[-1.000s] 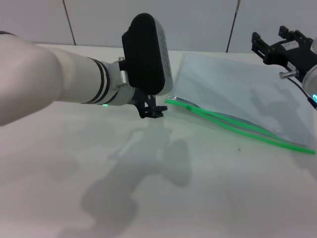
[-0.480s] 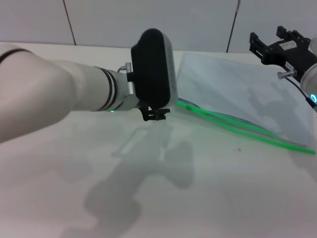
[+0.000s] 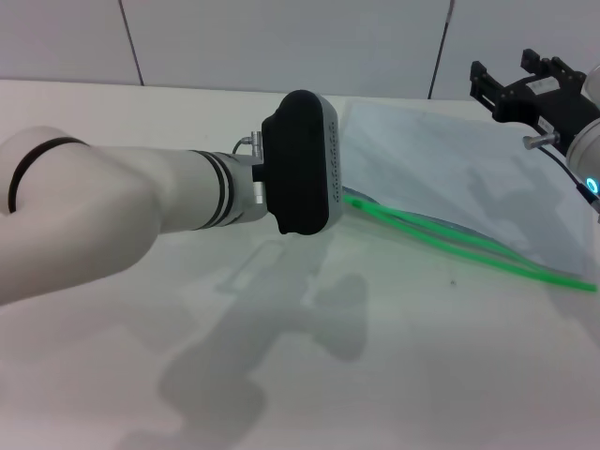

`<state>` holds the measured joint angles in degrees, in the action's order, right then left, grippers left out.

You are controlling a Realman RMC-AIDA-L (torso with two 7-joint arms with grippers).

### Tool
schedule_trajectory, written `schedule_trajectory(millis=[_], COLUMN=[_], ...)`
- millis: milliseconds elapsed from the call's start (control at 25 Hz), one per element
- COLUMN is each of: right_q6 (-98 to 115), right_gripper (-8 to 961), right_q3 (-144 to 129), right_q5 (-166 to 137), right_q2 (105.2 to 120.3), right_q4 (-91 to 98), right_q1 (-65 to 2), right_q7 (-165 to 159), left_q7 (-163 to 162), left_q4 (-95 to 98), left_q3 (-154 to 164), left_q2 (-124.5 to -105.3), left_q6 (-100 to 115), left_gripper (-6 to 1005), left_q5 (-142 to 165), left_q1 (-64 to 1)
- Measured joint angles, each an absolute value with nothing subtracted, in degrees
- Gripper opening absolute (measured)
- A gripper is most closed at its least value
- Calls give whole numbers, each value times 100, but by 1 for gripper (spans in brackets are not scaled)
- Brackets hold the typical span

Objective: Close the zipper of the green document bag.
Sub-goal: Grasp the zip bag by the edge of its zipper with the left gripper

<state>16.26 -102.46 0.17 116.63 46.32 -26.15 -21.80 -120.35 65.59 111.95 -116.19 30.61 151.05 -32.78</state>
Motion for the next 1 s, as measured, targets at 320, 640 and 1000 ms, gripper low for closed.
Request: schedule_trajectory(millis=[320, 640, 1000], right_q6=[1626, 1626, 1626], right_gripper=[728, 728, 728], right_q3=[-10248, -10248, -10253], right_q5=[17, 17, 17], right_q2=[11663, 11671, 11672], right_q4=[4624, 4597, 4593], right_q1=[-2621, -2643, -2648], right_q7=[-2180, -2180, -2180], left_q7=[-11865, -11731, -11723], left_q4=[6267, 6158, 6092], left_q3=[11336, 11547, 11619], left_q2=[-11619, -11623, -11628], left_q6=[2485, 2264, 2238], left_gripper=[677, 677, 676], left_q5=[15109, 15109, 15107], left_q1=[-3278, -3363, -3435])
